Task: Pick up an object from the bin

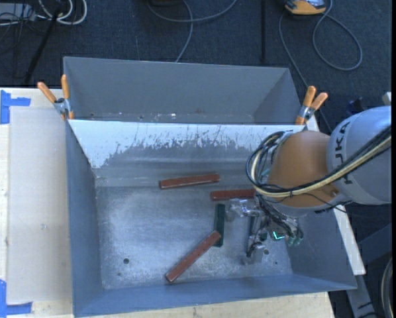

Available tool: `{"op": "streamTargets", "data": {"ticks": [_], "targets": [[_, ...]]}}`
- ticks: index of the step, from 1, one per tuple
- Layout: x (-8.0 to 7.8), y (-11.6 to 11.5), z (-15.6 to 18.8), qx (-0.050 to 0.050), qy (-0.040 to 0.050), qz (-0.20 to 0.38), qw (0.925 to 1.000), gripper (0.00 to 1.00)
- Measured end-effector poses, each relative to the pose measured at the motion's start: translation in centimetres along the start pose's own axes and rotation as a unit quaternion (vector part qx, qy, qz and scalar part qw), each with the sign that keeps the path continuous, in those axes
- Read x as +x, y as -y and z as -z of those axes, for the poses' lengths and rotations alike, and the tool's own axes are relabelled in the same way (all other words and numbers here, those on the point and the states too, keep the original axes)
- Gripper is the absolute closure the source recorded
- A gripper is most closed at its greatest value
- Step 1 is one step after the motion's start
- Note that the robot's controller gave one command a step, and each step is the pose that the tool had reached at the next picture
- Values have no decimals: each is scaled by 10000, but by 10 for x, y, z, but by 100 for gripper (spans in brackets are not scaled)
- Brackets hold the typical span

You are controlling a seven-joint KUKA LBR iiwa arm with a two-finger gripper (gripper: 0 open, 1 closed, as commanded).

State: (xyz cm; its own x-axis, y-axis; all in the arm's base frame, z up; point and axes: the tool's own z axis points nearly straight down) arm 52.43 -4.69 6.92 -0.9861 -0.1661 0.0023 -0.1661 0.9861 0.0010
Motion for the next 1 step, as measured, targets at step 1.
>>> {"op": "streamTargets", "data": {"ticks": [1], "targets": [[0,0,0,0,0,6,10000,0]]}}
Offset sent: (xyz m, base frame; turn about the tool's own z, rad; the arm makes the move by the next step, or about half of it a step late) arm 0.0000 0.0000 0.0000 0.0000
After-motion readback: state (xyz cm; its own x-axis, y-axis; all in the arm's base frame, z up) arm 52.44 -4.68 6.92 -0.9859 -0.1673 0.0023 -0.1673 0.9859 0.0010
